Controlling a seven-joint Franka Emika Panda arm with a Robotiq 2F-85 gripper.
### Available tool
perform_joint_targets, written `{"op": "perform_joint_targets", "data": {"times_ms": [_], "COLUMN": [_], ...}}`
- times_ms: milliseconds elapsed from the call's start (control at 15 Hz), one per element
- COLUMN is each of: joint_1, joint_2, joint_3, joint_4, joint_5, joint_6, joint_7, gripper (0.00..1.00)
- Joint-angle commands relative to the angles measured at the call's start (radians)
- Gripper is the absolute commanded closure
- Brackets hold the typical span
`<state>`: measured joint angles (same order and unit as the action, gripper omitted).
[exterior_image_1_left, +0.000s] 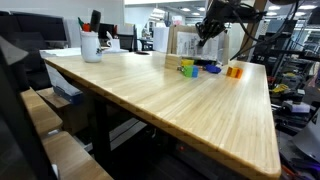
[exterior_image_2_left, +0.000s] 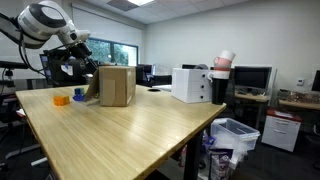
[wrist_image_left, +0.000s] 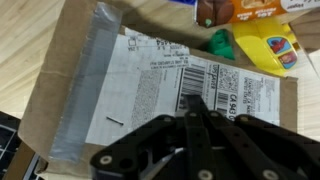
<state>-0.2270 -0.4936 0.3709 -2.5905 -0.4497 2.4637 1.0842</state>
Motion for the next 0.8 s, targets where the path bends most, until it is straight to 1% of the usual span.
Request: {"op": "perform_joint_targets", "data": {"times_ms": [0,200,400,533,733], "joint_1": [0.109,0.139,0.108,0.078,0.054], "joint_2": [-0.013,-0.058,-0.079,-0.077,-0.060], "joint_3": [-0.135,-0.201,-0.220,-0.223,-0.221], "joint_4": [0.053,0.082,0.110,0.125,0.133], "joint_5": [0.149,0.241,0.251,0.232,0.222], "joint_6": [-0.030,-0.037,-0.029,-0.022,-0.023], "joint_7": [-0.100,-0.142,-0.122,-0.107,-0.105], "gripper": [1.00,1.00,1.00,1.00,1.00]}}
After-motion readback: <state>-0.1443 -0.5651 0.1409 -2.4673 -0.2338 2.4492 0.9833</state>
